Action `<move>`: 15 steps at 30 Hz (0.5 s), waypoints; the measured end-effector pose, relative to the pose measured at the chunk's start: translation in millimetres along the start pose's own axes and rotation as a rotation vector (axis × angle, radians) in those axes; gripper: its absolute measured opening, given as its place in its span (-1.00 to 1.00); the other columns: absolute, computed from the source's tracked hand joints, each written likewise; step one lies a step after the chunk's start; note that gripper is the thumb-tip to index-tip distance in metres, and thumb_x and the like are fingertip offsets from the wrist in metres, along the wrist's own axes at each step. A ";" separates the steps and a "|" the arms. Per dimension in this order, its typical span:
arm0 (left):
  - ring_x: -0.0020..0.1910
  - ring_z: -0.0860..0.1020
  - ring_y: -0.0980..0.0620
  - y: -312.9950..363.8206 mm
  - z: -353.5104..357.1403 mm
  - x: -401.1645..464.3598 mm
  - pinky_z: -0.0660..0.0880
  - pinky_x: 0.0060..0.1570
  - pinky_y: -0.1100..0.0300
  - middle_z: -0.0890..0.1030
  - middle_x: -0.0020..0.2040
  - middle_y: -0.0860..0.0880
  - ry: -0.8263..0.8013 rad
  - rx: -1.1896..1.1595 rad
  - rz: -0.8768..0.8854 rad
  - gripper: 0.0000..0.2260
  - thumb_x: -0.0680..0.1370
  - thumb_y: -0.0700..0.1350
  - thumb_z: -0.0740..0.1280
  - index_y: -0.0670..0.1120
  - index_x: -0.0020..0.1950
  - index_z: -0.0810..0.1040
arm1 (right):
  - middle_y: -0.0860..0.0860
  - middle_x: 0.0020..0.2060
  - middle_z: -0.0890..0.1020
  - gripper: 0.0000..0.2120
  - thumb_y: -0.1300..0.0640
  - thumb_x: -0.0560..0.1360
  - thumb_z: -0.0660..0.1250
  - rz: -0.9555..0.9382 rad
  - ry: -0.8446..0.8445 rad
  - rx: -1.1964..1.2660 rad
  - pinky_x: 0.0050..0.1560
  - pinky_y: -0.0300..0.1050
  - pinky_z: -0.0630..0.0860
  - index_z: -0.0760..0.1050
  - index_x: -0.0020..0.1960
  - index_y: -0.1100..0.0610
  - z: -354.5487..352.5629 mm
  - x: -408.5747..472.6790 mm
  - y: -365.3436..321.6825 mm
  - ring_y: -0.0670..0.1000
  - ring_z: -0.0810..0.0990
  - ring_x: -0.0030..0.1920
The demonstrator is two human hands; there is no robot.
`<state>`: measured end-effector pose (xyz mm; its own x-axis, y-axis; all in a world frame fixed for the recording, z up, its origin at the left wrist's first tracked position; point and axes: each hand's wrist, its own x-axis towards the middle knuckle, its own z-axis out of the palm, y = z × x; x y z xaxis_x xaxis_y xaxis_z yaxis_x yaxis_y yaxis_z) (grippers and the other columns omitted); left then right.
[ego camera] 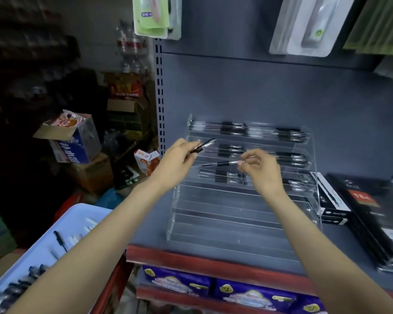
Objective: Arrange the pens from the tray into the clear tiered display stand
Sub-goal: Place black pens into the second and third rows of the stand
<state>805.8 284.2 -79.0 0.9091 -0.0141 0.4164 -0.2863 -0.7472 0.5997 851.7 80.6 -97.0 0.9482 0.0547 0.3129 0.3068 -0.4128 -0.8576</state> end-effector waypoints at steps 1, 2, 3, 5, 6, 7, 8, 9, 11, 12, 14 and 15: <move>-0.14 0.45 0.15 0.4 -0.6 0.0 0.28 -0.18 0.54 0.43 -0.08 0.04 0.026 -0.015 -0.002 -0.69 0.58 -0.23 0.23 -0.10 0.33 0.43 | 0.07 -0.16 0.64 -0.92 0.24 0.46 0.39 -0.025 -0.013 -0.062 -0.10 -0.34 0.51 0.53 -0.09 0.11 0.2 1.1 1.5 0.00 0.64 -0.14; -0.12 0.48 0.14 1.0 -1.5 -0.3 0.32 -0.19 0.56 0.48 -0.07 0.05 0.048 -0.041 -0.010 -0.74 0.56 -0.22 0.27 -0.07 0.25 0.48 | 0.05 -0.18 0.64 -0.94 0.24 0.46 0.40 -0.059 -0.019 -0.133 -0.13 -0.45 0.47 0.55 -0.10 0.12 0.3 1.9 2.3 -0.03 0.63 -0.18; -0.12 0.50 0.15 1.3 -2.5 -0.3 0.34 -0.19 0.59 0.53 -0.07 0.07 0.064 -0.065 -0.019 -0.80 0.55 -0.21 0.30 -0.05 0.16 0.51 | 0.03 -0.20 0.64 -0.97 0.23 0.46 0.40 -0.092 -0.022 -0.212 -0.19 -0.53 0.41 0.57 -0.12 0.14 0.0 2.5 2.2 -0.06 0.60 -0.21; -0.15 0.51 0.21 0.9 -4.5 0.0 0.35 -0.17 0.63 0.58 -0.10 0.08 0.078 -0.082 -0.012 -0.87 0.52 -0.21 0.35 -0.04 0.04 0.55 | 0.01 -0.23 0.64 -0.99 0.23 0.45 0.41 -0.141 -0.037 -0.348 -0.21 -0.48 0.40 0.60 -0.14 0.17 -0.8 3.8 1.9 -0.07 0.57 -0.24; -0.16 0.50 0.25 0.6 -4.8 0.1 0.34 -0.17 0.65 0.59 -0.09 0.08 0.073 -0.073 -0.003 -0.87 0.51 -0.21 0.36 -0.04 0.02 0.57 | 0.02 -0.23 0.65 -0.97 0.22 0.45 0.41 -0.153 -0.048 -0.398 -0.17 -0.38 0.44 0.61 -0.15 0.18 -1.1 4.5 2.1 -0.06 0.56 -0.24; -0.17 0.50 0.26 0.6 -4.8 0.1 0.33 -0.16 0.66 0.59 -0.08 0.06 0.066 -0.055 0.006 -0.87 0.51 -0.21 0.36 -0.05 0.02 0.59 | 0.04 -0.23 0.66 -0.97 0.22 0.45 0.42 -0.154 -0.062 -0.439 -0.13 -0.27 0.49 0.62 -0.15 0.18 -1.1 5.4 2.8 -0.04 0.57 -0.24; -0.17 0.50 0.25 1.1 -4.6 -0.1 0.33 -0.16 0.65 0.59 -0.06 0.04 0.061 -0.033 0.015 -0.86 0.50 -0.20 0.37 -0.05 0.04 0.61 | 0.06 -0.23 0.67 -0.97 0.22 0.45 0.42 -0.150 -0.079 -0.473 -0.09 -0.19 0.53 0.63 -0.15 0.18 -0.9 6.0 3.2 -0.02 0.58 -0.24; -0.16 0.50 0.22 1.3 -3.7 0.0 0.34 -0.16 0.64 0.58 -0.05 0.03 0.059 -0.012 0.020 -0.85 0.50 -0.20 0.37 -0.06 0.05 0.62 | 0.08 -0.23 0.67 -0.97 0.22 0.45 0.42 -0.141 -0.101 -0.504 -0.05 -0.12 0.56 0.63 -0.14 0.18 -0.4 6.7 3.1 0.00 0.60 -0.23; -0.14 0.51 0.16 1.3 -1.5 0.5 0.35 -0.15 0.61 0.57 -0.05 0.02 0.053 0.011 0.026 -0.82 0.50 -0.20 0.37 -0.06 0.08 0.63 | 0.11 -0.22 0.68 -0.96 0.23 0.46 0.40 -0.123 -0.142 -0.544 -0.02 -0.06 0.59 0.63 -0.13 0.19 0.6 8.2 1.9 0.04 0.63 -0.20; -0.13 0.51 0.16 1.4 -0.4 0.5 0.36 -0.14 0.61 0.57 -0.04 0.02 0.045 0.019 0.029 -0.81 0.50 -0.20 0.36 -0.05 0.10 0.63 | 0.12 -0.21 0.68 -0.95 0.24 0.47 0.39 -0.115 -0.158 -0.551 -0.01 -0.06 0.58 0.64 -0.12 0.19 1.0 9.0 0.8 0.05 0.63 -0.19; -0.11 0.50 0.18 1.7 1.3 0.9 0.36 -0.12 0.61 0.54 -0.04 0.04 0.019 0.033 0.033 -0.78 0.51 -0.23 0.35 -0.05 0.13 0.62 | 0.12 -0.17 0.68 -0.93 0.25 0.48 0.38 -0.106 -0.187 -0.548 0.01 -0.12 0.57 0.64 -0.08 0.21 0.7 9.6 -1.2 0.04 0.63 -0.16; -0.10 0.50 0.19 2.1 1.8 1.2 0.36 -0.12 0.61 0.53 -0.03 0.06 0.006 0.038 0.034 -0.77 0.52 -0.25 0.34 -0.05 0.14 0.61 | 0.10 -0.15 0.68 -0.91 0.25 0.48 0.37 -0.110 -0.189 -0.537 0.00 -0.19 0.54 0.64 -0.05 0.20 -0.3 9.3 -2.1 0.01 0.61 -0.15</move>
<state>806.8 281.4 -78.5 0.8973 -0.0363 0.4400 -0.3052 -0.7710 0.5589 859.9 81.7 -92.2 0.9263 0.2646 0.2683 0.3668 -0.7961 -0.4814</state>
